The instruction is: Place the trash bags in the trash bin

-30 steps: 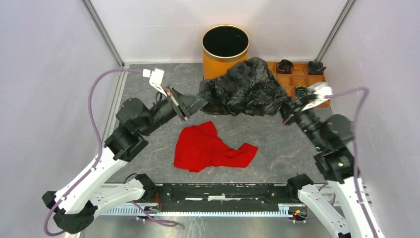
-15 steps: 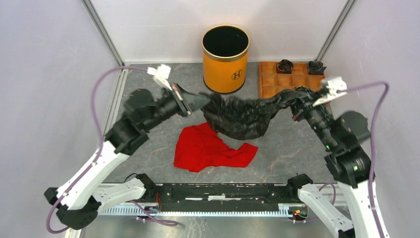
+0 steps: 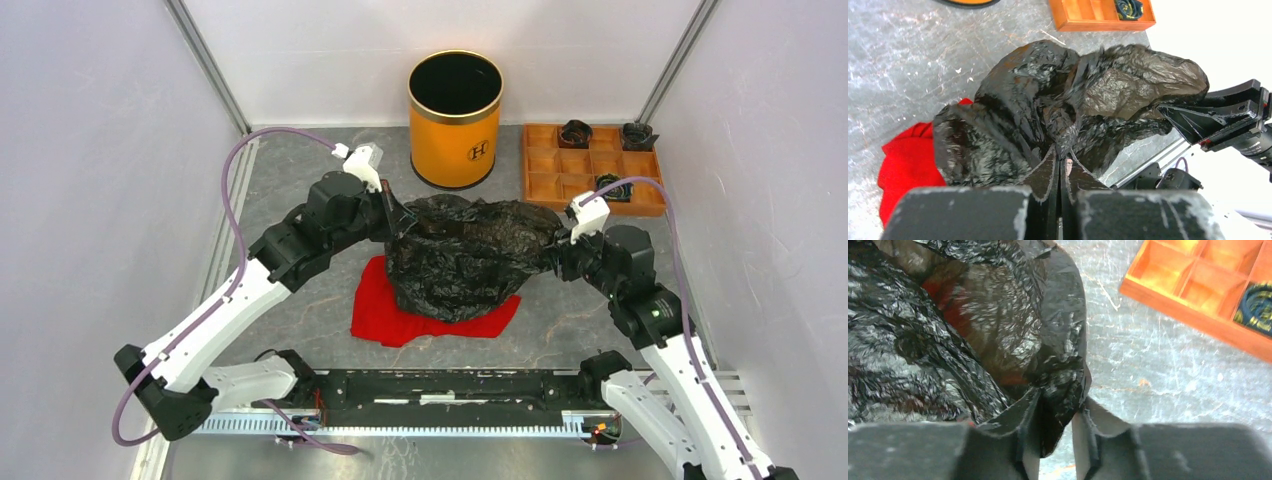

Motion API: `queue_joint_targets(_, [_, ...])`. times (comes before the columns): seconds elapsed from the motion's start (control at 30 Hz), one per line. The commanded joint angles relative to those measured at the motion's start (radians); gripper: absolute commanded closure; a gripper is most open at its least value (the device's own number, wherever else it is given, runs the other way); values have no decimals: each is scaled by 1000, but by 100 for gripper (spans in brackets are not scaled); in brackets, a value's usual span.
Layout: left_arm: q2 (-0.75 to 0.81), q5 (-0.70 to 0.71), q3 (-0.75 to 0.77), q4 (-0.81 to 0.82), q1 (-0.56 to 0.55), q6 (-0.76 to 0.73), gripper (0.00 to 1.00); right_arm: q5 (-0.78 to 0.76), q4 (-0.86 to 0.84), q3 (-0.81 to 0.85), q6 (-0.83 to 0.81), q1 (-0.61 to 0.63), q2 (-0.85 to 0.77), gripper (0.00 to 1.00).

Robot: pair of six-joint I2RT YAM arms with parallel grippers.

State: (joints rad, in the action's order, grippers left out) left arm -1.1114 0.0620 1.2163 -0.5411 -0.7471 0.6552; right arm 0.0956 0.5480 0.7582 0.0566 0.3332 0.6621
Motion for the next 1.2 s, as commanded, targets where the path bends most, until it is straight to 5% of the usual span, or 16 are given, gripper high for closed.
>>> queue_joint_targets(0.0, [51, -68, 48, 31, 3, -182, 98, 91, -25, 4, -80, 6, -44, 55])
queue_joint_targets(0.1, [73, -178, 23, 29, 3, -270, 98, 117, -31, 9, -123, 6, -46, 23])
queue_joint_targets(0.23, [100, -292, 9, -10, 2, -365, 98, 133, -19, 128, -167, 8, 20, 3])
queue_joint_targets(0.63, [199, -339, -42, -21, 2, -440, 98, 20, 111, 501, -349, 115, 205, 2])
queue_joint_targets(0.83, [250, -366, -54, -26, 2, -454, 98, 334, 13, 412, -463, 166, 256, 2])
queue_joint_targets(0.97, [254, -339, -52, -46, 2, -475, 98, 379, -158, 315, -488, 170, 279, 2])
queue_joint_targets(1.17, [263, -373, -62, -51, 2, -464, 98, 486, -163, 363, -529, 221, 427, 3])
